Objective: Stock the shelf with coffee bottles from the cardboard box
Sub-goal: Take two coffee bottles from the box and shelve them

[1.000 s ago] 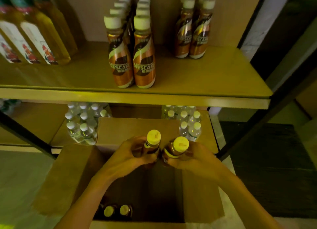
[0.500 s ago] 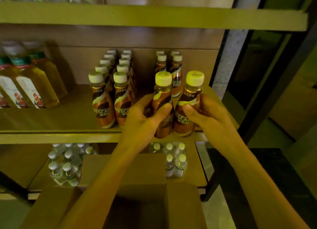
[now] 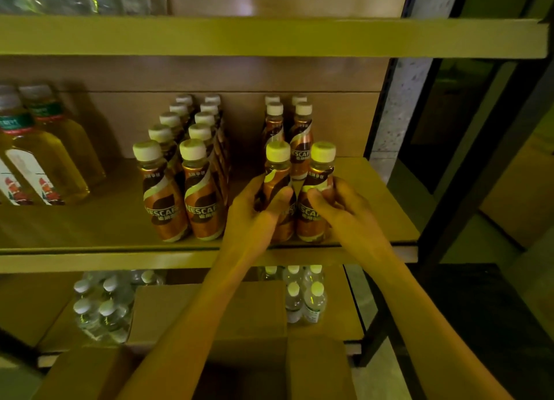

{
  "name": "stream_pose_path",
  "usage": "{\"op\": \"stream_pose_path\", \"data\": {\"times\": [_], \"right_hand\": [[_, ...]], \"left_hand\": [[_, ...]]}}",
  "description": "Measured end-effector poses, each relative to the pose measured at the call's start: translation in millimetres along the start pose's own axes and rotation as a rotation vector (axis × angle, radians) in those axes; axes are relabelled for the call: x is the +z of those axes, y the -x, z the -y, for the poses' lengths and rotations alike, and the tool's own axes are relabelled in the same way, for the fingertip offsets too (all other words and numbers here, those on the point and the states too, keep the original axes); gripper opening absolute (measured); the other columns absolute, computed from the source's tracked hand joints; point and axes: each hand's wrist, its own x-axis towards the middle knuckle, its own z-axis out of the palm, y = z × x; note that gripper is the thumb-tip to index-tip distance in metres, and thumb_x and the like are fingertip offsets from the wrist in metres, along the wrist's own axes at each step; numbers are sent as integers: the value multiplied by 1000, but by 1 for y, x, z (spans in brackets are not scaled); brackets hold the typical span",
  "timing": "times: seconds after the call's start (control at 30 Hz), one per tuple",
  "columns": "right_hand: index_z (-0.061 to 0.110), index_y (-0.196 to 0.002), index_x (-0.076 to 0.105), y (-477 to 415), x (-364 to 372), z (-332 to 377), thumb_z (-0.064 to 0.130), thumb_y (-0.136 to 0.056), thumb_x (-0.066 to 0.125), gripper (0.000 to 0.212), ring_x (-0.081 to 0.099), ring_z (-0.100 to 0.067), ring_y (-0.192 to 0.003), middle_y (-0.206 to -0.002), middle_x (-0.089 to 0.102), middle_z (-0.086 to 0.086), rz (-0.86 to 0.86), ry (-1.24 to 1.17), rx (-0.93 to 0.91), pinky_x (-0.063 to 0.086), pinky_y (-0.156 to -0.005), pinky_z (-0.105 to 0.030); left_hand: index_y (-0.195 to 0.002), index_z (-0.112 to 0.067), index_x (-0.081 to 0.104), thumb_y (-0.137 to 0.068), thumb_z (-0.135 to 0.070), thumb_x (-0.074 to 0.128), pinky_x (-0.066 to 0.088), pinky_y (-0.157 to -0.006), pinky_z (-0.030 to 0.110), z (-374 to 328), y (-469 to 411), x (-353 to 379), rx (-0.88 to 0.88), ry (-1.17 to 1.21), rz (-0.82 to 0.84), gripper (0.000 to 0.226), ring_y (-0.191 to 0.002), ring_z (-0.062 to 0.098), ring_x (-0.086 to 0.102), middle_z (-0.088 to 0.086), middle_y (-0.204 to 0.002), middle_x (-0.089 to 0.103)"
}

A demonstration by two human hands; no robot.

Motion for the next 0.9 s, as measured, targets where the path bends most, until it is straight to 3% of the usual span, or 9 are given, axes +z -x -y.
{"op": "stream_pose_path", "data": {"times": [0.1, 0.17, 0.27, 0.37, 0.47, 0.57, 0.67, 0.73, 0.9], "right_hand": [[36, -141, 47, 4, -3, -4, 59, -81, 66, 67, 56, -2, -121, -128, 63, 18, 6, 55, 24, 49, -105, -41], [36, -146, 37, 11, -3, -10, 76, -65, 66, 96, 52, -9, -129, -138, 56, 16, -51, 169, 23, 49, -104, -43], [37, -138, 43, 24, 7, -22, 60, -71, 75, 77, 55, -7, -121, -132, 56, 17, -139, 259, 22, 52, -98, -40], [35, -137, 42, 25, 22, -31, 61, -72, 72, 77, 61, -11, -117, -129, 60, 12, -191, 311, -16, 57, -92, -41], [30, -142, 40, 16, 27, -31, 50, -77, 76, 77, 59, -15, -120, -130, 60, 8, -215, 334, -33, 54, -95, -40], [27, -139, 44, 6, 24, -29, 33, -82, 78, 67, 59, -10, -117, -123, 61, 14, -200, 295, -32, 51, -90, -26], [30, -142, 43, -3, 21, -30, 27, -85, 76, 66, 55, 1, -110, -113, 55, 23, -173, 259, -30, 40, -77, -8], [31, -144, 41, -5, 21, -29, 26, -86, 75, 67, 52, 2, -107, -112, 54, 24, -157, 236, -22, 37, -73, -6], [35, -144, 39, -6, 18, -32, 29, -86, 75, 68, 56, 9, -99, -106, 55, 29, -147, 219, -27, 40, -67, -6]], "left_hand": [[-137, -39, 51, -77, -67, 69, 50, -101, 39, 4, 3, -1, -36, -14, -15, 69, -121, 6, 59, -14, -127, 65], [-140, -37, 47, -77, -52, 78, 51, -94, 24, 7, 11, -3, -46, -45, -56, 71, -119, 1, 58, -17, -128, 64], [-133, -36, 52, -75, -31, 85, 48, -72, 5, 13, 27, -1, -25, -125, -100, 67, -104, -8, 61, -22, -114, 66], [-130, -33, 55, -74, -36, 86, 49, -76, 9, 16, 31, 4, 22, -175, -122, 65, -99, -10, 63, -23, -109, 68], [-130, -30, 55, -75, -33, 85, 47, -72, 4, 18, 26, 5, 45, -220, -136, 63, -94, -13, 62, -25, -104, 68], [-136, -30, 51, -80, -24, 81, 43, -67, 0, 18, 17, 3, 28, -235, -92, 64, -88, -22, 57, -30, -100, 62], [-137, -31, 47, -84, -18, 77, 39, -68, 5, 16, 3, 0, -50, -211, -19, 62, -97, -7, 59, -26, -102, 60], [-134, -31, 48, -82, -18, 79, 38, -70, 9, 15, -4, 0, -74, -209, 0, 62, -97, 0, 57, -25, -99, 58], [-130, -29, 51, -75, -21, 86, 39, -71, 5, 16, -10, 1, -25, -203, -21, 66, -90, -12, 55, -25, -103, 59]]}}
